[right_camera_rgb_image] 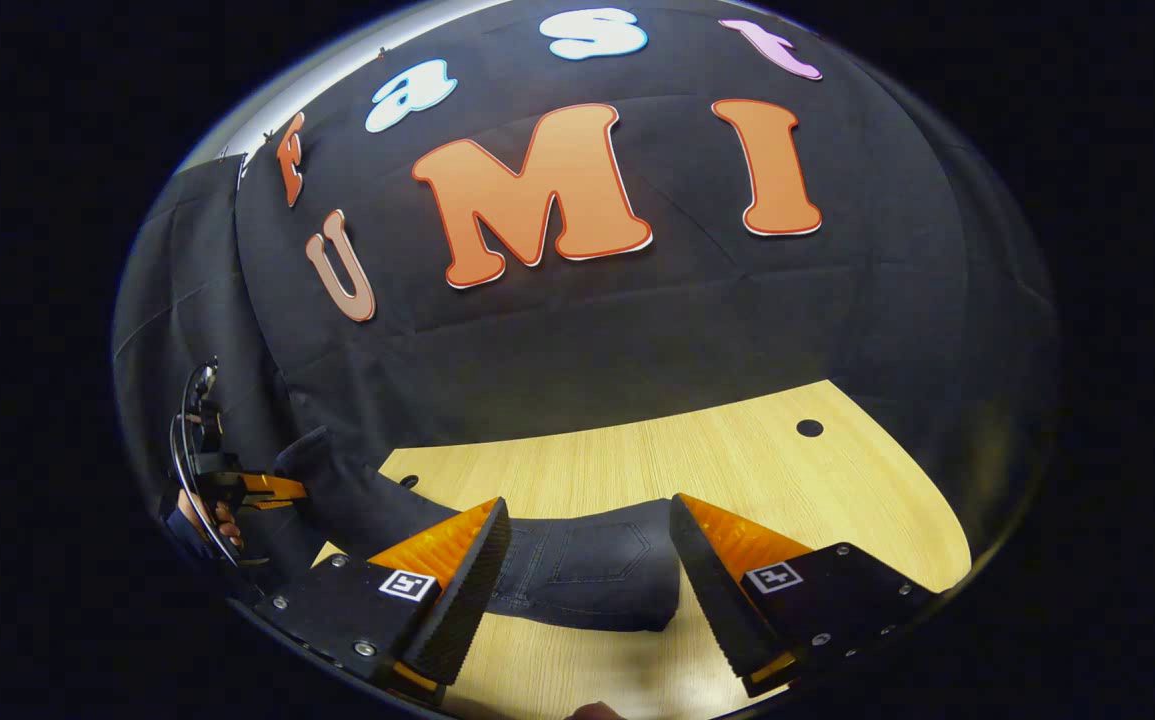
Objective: Grasp the waist and the cuffs of the jeans and fold them to make the two legs overlap; first hold the waist and fold one-third of the jeans toward the cuffs, then hold the cuffs and fold the remaining one-third in the same direction to finish folding.
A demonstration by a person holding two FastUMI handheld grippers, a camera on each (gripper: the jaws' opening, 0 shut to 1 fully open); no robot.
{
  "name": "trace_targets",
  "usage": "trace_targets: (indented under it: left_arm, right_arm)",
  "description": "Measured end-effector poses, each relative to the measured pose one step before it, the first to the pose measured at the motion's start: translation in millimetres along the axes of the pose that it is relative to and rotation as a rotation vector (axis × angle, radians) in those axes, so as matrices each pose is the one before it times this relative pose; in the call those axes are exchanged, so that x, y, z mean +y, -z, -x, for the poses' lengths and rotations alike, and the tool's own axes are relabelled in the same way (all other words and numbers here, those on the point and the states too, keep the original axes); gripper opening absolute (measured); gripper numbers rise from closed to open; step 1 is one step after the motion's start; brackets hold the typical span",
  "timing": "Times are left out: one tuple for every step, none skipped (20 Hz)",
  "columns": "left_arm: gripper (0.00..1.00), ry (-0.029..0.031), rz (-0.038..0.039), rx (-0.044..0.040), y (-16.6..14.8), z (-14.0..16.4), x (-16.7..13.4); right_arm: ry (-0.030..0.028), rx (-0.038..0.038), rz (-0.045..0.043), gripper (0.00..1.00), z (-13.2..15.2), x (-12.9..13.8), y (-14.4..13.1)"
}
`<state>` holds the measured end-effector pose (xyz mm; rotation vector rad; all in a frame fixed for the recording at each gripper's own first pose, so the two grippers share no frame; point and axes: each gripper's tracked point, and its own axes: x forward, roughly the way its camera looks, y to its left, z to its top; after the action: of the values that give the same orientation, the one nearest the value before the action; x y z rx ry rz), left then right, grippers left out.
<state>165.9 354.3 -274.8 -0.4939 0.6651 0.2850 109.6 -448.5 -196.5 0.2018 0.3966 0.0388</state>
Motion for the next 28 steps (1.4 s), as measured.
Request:
trace_targets:
  left_arm:
    - [0.05, 0.01190, -0.01259, -0.00938, 0.50, 12.05, -11.91]
    - [0.05, 0.02155, -0.01878, -0.00644, 0.74, 9.13, -13.64]
    - [0.04, 0.01953, -0.01734, -0.00888, -1.85, 11.14, -14.02]
    - [0.04, 0.01724, -0.02146, -0.00107, 0.43, 7.17, -20.15]
    - [0.05, 0.01502, -0.01197, 0.00255, 2.25, 2.28, -15.95]
    - [0.05, 0.01102, -0.00989, 0.00389, 2.77, 1.32, -17.70]
    - [0.05, 0.01984, -0.01346, 0.00100, 2.59, 2.49, -16.84]
    - [0.05, 0.02033, -0.02299, -0.00074, 2.56, 2.23, -21.97]
    - [0.05, 0.01672, -0.01877, -0.00007, 2.67, 0.82, -19.70]
    - [0.05, 0.01759, -0.01497, 0.00922, 3.01, -0.63, -20.77]
    - [0.05, 0.01345, -0.00640, 0.00646, 4.01, -1.62, -13.85]
    - [0.05, 0.01096, -0.00841, 0.01267, 5.11, -2.52, -14.04]
    - [0.05, 0.00732, -0.00907, 0.01368, 6.96, -4.40, -13.28]
    - [0.05, 0.00424, -0.01291, 0.02312, 8.88, -7.18, -15.88]
    - [0.05, 0.00776, -0.01119, 0.01755, 6.05, -5.49, -11.93]
    - [0.05, 0.00307, -0.00943, 0.01105, 6.20, -4.54, -13.48]
    - [0.03, 0.00892, -0.01598, 0.01931, 6.17, -8.43, -16.15]
    - [0.05, -0.00324, -0.01079, 0.01086, 4.52, -6.81, -11.67]
    - [0.05, 0.00241, -0.00941, 0.01467, 5.76, -6.62, -11.92]
    - [0.05, -0.00382, -0.00581, 0.00922, 4.95, -6.64, -9.26]
    - [0.05, -0.00116, -0.00678, 0.01376, 4.27, -6.09, -7.60]
    - [0.05, -0.00766, -0.00653, 0.01889, 7.68, -8.74, -11.91]
    - [0.05, -0.00478, -0.01270, 0.02253, 9.87, -10.18, -13.75]
    - [0.05, -0.00515, -0.01789, 0.02396, 8.34, -9.88, -9.36]
    - [0.05, -0.00752, -0.01474, 0.01644, 8.38, -7.11, -6.65]
    - [0.05, -0.00411, -0.01568, 0.02052, 8.00, -6.72, -7.83]
    - [0.05, -0.00033, -0.02164, 0.01477, 6.30, -6.75, -6.40]
    - [0.05, -0.00299, -0.03344, 0.03180, 9.82, -10.05, -2.73]
  right_arm:
    - [-0.00332, 0.00099, 0.00299, 0.97, -0.51, -2.49, 0.70]
    - [-0.00051, -0.00275, 0.00501, 0.97, 0.44, -3.38, -0.05]
    - [0.00219, -0.00849, 0.00935, 0.97, 1.03, -6.78, -1.71]
    - [-0.00099, -0.00442, 0.00842, 0.97, 2.21, -5.39, -0.64]
    - [0.00337, -0.00260, 0.00753, 0.97, 1.69, -6.08, 0.30]
    - [0.00888, -0.00418, 0.00607, 0.97, 3.33, -8.05, -0.41]
    - [0.01014, -0.00310, 0.00421, 0.98, 2.04, -8.92, -0.23]
    - [0.00960, -0.00314, 0.00097, 0.98, 2.87, -9.62, -0.55]
    - [0.01097, 0.00033, -0.00217, 0.97, 2.59, -11.59, 0.97]
    - [0.01223, -0.00042, -0.00718, 0.97, 5.55, -14.91, 0.08]
    - [0.00629, -0.00456, -0.00488, 0.98, 2.47, -8.25, -1.83]
    - [0.00780, -0.00338, -0.00510, 0.98, 1.27, -7.89, -0.24]
    - [0.00299, -0.00134, -0.00526, 0.97, 2.10, -7.81, 0.32]
    - [0.00398, 0.00328, -0.00348, 0.97, 2.35, -6.36, 0.66]
    - [0.00397, 0.00614, -0.00053, 0.97, 2.30, -10.27, 1.95]
    - [0.00521, 0.00359, -0.00011, 0.97, 1.97, -7.66, 0.18]
    - [0.00185, 0.00226, -0.00246, 0.97, 0.98, -8.75, 1.24]
    - [0.00393, 0.00404, -0.00286, 0.97, 1.55, -7.51, 0.38]
    - [0.00195, 0.00290, -0.00346, 0.97, 0.92, -7.63, 0.20]
    - [0.00026, 0.00445, -0.00437, 0.98, 1.16, -6.52, 2.08]
    - [0.00375, 0.00625, -0.00447, 0.97, 0.40, -7.61, 1.92]
    - [-0.00081, 0.00523, -0.00438, 0.97, 0.98, -9.84, 1.26]
    - [0.00786, 0.00669, -0.00227, 0.97, -0.57, -11.10, 2.22]
    - [0.00900, 0.00526, -0.00344, 0.98, -0.02, -10.29, 1.18]
    - [0.00542, 0.00649, -0.00722, 0.98, -1.83, -7.37, 1.45]
    - [0.00102, 0.00345, -0.00993, 0.98, -0.80, -5.11, 0.52]
    - [0.00146, 0.00197, -0.00790, 0.98, -1.19, -4.18, -0.33]
    - [0.00088, 0.00274, -0.00368, 0.98, -0.61, -4.59, 0.00]
